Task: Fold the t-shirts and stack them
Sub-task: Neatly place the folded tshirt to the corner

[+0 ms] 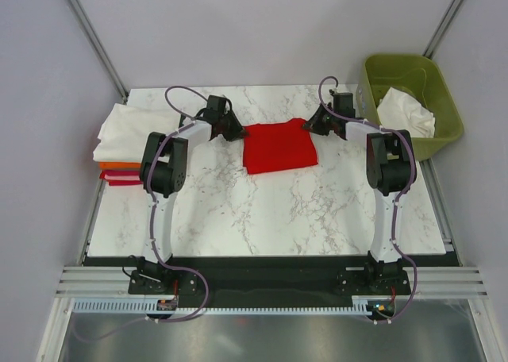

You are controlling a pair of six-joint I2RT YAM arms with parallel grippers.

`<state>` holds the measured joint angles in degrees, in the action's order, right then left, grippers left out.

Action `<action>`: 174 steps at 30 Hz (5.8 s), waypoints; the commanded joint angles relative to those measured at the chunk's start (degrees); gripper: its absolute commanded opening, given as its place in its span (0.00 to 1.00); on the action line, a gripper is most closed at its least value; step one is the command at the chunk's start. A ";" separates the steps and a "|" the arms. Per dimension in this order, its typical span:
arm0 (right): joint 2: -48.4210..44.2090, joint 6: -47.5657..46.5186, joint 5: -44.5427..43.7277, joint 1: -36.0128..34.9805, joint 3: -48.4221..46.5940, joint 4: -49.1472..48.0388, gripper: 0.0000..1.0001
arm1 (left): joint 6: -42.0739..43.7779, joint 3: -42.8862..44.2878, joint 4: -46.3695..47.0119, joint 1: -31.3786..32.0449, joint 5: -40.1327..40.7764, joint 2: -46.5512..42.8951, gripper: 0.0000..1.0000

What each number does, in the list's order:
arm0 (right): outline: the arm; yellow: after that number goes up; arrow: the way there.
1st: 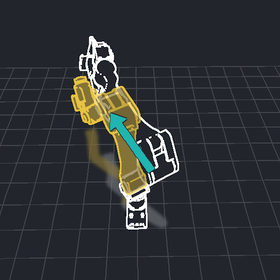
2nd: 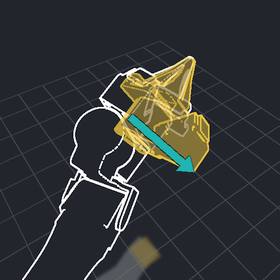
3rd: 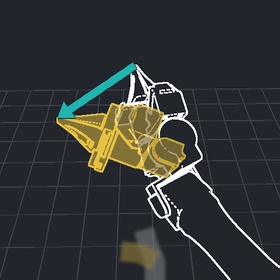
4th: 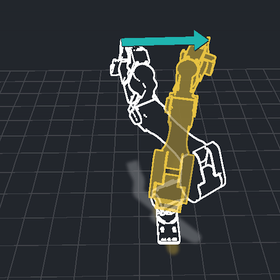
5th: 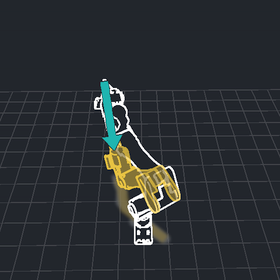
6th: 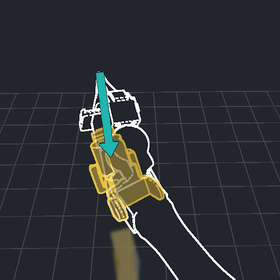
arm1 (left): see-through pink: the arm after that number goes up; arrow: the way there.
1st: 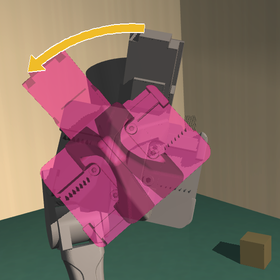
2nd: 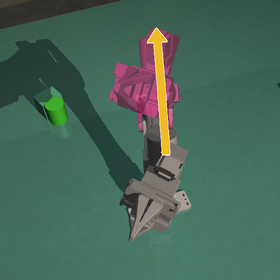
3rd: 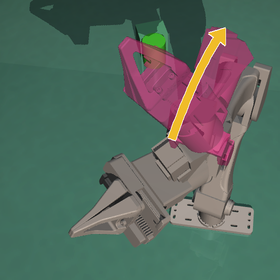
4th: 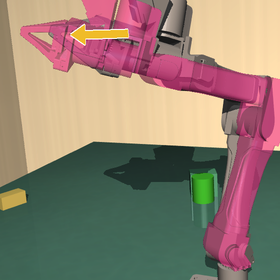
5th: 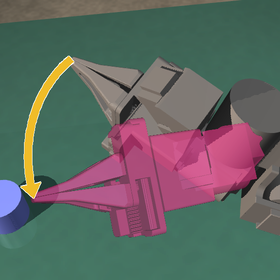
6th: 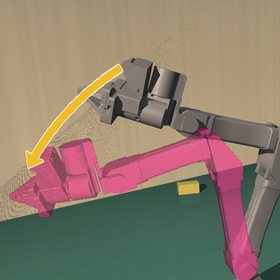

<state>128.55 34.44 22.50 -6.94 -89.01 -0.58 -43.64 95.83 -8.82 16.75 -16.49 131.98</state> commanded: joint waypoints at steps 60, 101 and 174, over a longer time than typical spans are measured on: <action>5.74 6.17 -18.72 -48.26 -44.23 -5.13 0.00 | 6.55 7.26 -28.54 -52.52 -5.75 -43.13 0.02; 5.92 9.69 -18.99 -47.99 -44.06 -6.80 0.00 | 8.57 4.27 -26.87 -56.74 -5.83 -40.58 0.02; 9.70 10.04 -20.13 -46.85 -42.99 -8.56 0.00 | 5.41 4.80 -22.56 -56.13 -3.02 -33.73 0.02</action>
<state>137.12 43.79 1.63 -54.74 -128.73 -8.47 -35.59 101.27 -37.93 -38.61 -21.06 95.22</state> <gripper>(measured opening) 0.018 0.050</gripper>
